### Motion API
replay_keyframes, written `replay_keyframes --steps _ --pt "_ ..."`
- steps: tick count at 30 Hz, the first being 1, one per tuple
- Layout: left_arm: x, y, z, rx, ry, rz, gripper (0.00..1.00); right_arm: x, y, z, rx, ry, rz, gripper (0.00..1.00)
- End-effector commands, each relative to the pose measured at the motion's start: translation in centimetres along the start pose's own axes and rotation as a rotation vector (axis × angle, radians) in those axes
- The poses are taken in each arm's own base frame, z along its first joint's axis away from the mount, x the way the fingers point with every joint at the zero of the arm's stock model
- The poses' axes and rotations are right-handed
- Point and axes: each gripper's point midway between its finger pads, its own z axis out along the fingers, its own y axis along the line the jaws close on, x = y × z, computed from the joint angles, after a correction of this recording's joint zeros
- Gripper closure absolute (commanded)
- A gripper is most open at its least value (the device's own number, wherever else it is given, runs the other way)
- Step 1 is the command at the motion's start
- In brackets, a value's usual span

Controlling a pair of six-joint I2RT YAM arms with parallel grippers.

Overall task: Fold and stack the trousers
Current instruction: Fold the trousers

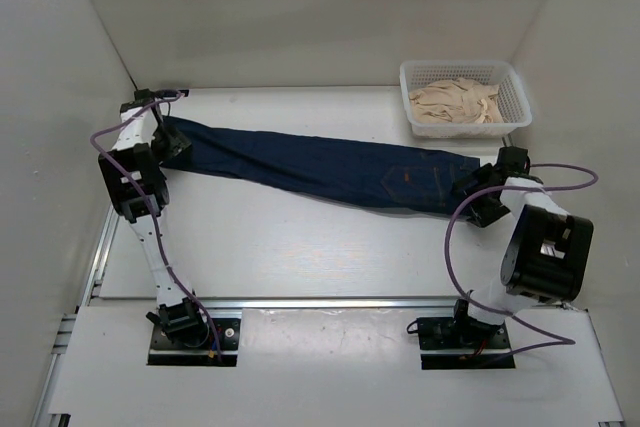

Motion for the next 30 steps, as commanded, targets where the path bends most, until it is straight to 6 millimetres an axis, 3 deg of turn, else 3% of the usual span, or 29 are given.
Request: replay_keyframes --steps 1,4,6,7,9,10,13,16,17,19,20,24,25,28,30 --pt "-1.9 -0.6 0.1 0.025 -0.043 -0.029 0.07 -0.8 1.2 1.7 -0.057 -0.022 0.023 0.15" --pt "-2.2 -0.9 0.8 0.025 -0.043 -0.038 0.26 -2.2 2.2 2.3 -0.084 -0.064 0.018 0.34" --pt "-2.0 -0.8 1.3 0.02 -0.034 -0.046 0.45 -2.4 1.7 3.0 -0.049 -0.07 0.03 0.47" --pt "-2.3 -1.0 1.0 0.025 -0.043 -0.047 0.63 -3.4 2.1 3.0 -0.043 -0.1 0.03 0.6" --pt "-2.3 -1.0 1.7 0.021 -0.035 -0.046 0.82 -3.9 2.2 3.5 -0.033 -0.104 0.022 0.72" --pt "-2.5 -1.1 1.4 0.023 -0.039 -0.047 0.9 -4.5 2.5 3.5 -0.032 -0.116 0.022 0.82" --pt "-3.4 -1.6 0.9 0.035 -0.06 -0.058 0.9 -5.7 3.6 2.6 -0.035 -0.133 0.012 1.0" --pt "-5.3 -2.1 -1.5 0.06 -0.124 -0.065 0.9 -7.1 4.4 0.9 -0.022 -0.164 -0.005 1.0" --pt "-6.8 -2.7 -3.3 0.089 -0.176 -0.07 0.9 -9.1 5.9 -0.8 -0.037 -0.222 -0.005 1.0" --pt "-8.8 -2.9 -6.2 0.124 -0.247 -0.086 0.9 -10.2 6.9 -2.6 -0.036 -0.242 -0.014 1.0" --pt "-9.9 -3.3 -7.9 0.172 -0.269 -0.095 0.9 -11.8 8.7 -4.4 -0.073 -0.282 -0.026 1.0" --pt "-11.6 -3.2 -13.1 0.261 -0.343 -0.112 0.9 -13.3 9.9 -7.6 -0.074 -0.319 -0.054 1.0" --pt "-11.5 -2.6 -13.1 0.255 -0.339 -0.121 0.9 -13.4 9.9 -8.6 -0.077 -0.337 -0.053 1.0" --pt "-9.8 -1.1 -12.8 0.226 -0.297 -0.117 0.9 -11.6 8.0 -8.9 -0.053 -0.318 -0.081 1.0" --pt "-7.7 0.3 -11.4 0.194 -0.245 -0.114 0.9 -9.1 4.5 -8.4 0.028 -0.286 -0.086 1.0"
